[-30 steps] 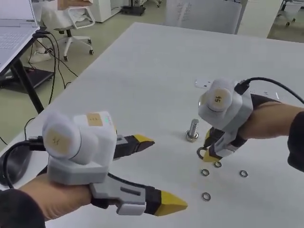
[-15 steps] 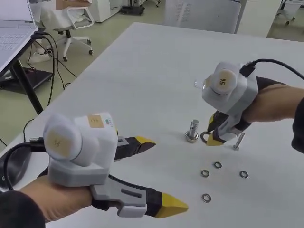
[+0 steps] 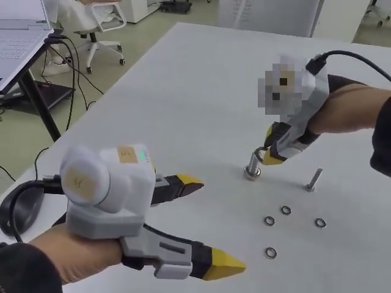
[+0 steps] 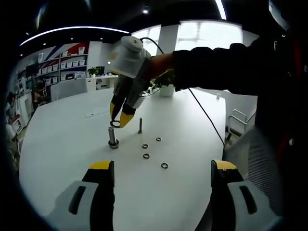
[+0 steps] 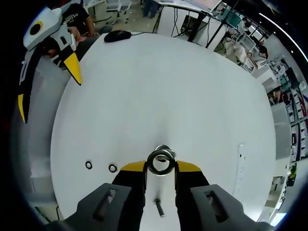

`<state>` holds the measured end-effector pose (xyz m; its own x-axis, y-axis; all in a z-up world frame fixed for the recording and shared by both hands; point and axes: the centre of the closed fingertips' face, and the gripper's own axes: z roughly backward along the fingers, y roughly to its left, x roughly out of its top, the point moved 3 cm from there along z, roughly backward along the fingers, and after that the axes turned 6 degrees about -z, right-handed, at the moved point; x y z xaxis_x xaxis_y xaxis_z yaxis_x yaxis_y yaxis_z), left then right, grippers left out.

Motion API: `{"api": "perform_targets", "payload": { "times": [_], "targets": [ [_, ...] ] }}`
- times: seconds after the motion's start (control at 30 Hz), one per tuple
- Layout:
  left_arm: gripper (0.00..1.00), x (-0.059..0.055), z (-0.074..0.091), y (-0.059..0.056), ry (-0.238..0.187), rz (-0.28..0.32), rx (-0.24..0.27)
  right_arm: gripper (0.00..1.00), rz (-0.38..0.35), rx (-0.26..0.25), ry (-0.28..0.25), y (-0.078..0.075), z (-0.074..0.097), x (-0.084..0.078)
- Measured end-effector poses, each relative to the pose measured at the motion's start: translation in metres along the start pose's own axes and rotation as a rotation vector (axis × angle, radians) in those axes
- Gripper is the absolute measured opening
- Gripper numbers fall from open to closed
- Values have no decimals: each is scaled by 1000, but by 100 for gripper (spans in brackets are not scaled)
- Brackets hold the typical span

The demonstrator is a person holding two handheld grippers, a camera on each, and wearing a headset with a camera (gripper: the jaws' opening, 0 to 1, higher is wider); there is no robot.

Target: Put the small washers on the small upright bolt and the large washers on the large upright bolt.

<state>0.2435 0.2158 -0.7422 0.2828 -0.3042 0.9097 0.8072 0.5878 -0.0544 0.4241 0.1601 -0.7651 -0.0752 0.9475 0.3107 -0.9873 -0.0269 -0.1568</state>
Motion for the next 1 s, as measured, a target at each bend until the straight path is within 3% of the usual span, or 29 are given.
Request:
{"api": "perform_targets", "payload": {
  "times": [0.67,1.0],
  "targets": [
    [82,-9,-4,4,12,29,0,22,16,24,35,-17,-23,0],
    [82,-12,-5,6,12,40,1,22,15,45,55,-19,-28,-3]
  ]
}}
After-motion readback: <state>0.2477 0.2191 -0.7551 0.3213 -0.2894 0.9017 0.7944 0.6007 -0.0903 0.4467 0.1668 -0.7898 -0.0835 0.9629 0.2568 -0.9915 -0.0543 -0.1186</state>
